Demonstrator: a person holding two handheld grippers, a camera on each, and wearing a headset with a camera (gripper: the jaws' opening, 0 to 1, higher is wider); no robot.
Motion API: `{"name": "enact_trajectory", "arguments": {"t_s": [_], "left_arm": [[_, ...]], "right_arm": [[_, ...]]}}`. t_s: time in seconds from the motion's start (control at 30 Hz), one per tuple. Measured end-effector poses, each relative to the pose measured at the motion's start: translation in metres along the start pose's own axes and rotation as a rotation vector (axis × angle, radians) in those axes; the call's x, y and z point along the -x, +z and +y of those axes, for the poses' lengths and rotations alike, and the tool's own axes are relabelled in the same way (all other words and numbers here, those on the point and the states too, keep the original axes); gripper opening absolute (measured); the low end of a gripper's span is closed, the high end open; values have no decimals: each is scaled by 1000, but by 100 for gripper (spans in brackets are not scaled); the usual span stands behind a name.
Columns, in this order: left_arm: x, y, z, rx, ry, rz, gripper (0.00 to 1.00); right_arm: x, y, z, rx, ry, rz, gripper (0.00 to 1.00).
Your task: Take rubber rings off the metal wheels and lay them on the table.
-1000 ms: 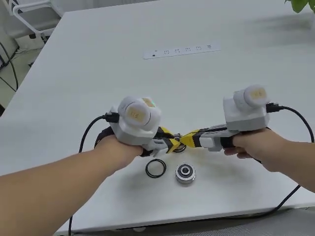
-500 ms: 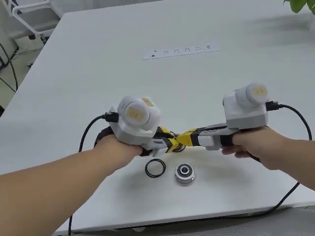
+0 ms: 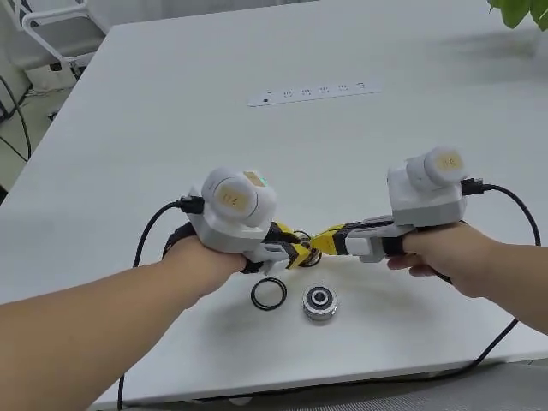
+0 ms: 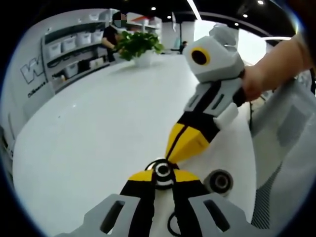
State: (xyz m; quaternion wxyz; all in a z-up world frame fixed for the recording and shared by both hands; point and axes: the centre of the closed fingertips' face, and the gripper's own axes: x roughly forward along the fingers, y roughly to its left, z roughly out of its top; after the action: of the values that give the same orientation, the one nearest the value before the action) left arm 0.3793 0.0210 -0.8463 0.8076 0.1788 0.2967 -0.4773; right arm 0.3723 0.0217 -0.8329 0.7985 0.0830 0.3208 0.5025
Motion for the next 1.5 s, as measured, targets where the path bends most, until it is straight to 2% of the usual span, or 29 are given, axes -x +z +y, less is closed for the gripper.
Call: {"name": "enact_trajectory", "arguments": {"t_s": [0.2, 0.47, 0.6, 0.87, 1.0, 1.17, 1.33, 1.5], "left_arm": [[7, 2, -5, 9, -14, -18, 15], [20, 11, -10, 13, -29, -65, 21], [28, 14, -10, 36, -32, -86, 26], [46, 17, -14, 41, -37, -119, 33], [54, 18, -16, 47, -42, -129, 41], [66, 23, -20, 67, -43, -163, 46], [77, 21, -21, 88, -47, -176, 52], [87, 18, -25, 76, -41, -184, 58]], "right_arm": [[0, 1, 0, -1, -2, -2, 0], [3, 6, -1, -5, -4, -17, 0], [6, 9, 0, -6, -3, -25, 0], [11, 13, 9, -13, 14, -39, 0], [12, 13, 14, -10, 24, -38, 0], [13, 15, 19, -9, 35, -43, 0], [14, 15, 23, -6, 43, -44, 0], [14, 14, 28, -6, 54, -40, 0]]}}
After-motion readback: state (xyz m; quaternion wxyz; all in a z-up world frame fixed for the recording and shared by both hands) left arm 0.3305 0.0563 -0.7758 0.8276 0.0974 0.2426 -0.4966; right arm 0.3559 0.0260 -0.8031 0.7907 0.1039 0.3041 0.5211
